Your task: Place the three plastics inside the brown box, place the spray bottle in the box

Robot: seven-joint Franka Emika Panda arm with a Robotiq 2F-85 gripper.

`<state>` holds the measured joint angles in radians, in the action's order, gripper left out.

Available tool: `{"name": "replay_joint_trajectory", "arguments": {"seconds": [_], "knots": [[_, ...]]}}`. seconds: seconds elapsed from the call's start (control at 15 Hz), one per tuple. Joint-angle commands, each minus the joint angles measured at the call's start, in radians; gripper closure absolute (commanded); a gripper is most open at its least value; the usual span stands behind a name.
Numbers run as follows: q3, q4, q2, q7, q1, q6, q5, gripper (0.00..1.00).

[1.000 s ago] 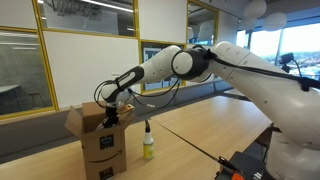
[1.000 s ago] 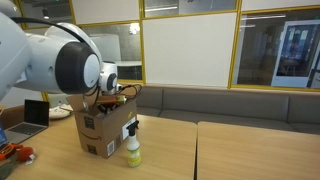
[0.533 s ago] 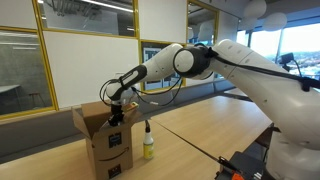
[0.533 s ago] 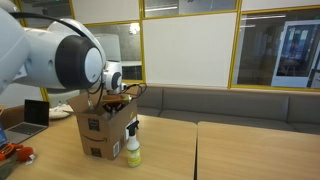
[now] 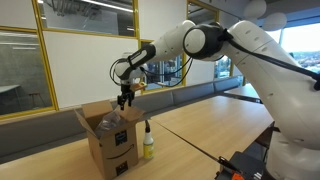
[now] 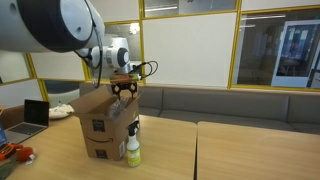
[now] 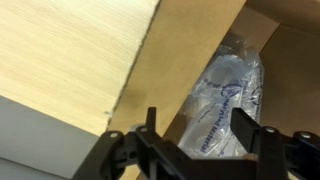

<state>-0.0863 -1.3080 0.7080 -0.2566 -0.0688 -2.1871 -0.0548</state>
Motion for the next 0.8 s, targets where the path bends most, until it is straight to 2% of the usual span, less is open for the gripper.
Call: {"name": "replay_joint_trajectory", "arguments": {"seconds": [0.0,0.27,0.47,0.73], "knots": [[0.029,-0.117,-0.147,0.044,0.002,0.013,-0.023,0.00],[0.067,-0.213,-0.256,0.094,-0.004,0.002,-0.058,0.00],[0.118,-0.310,-0.332,0.204,-0.027,0.006,-0.172,0.00],[0.145,-0.462,-0.424,0.331,-0.024,0.025,-0.289,0.00]]}}
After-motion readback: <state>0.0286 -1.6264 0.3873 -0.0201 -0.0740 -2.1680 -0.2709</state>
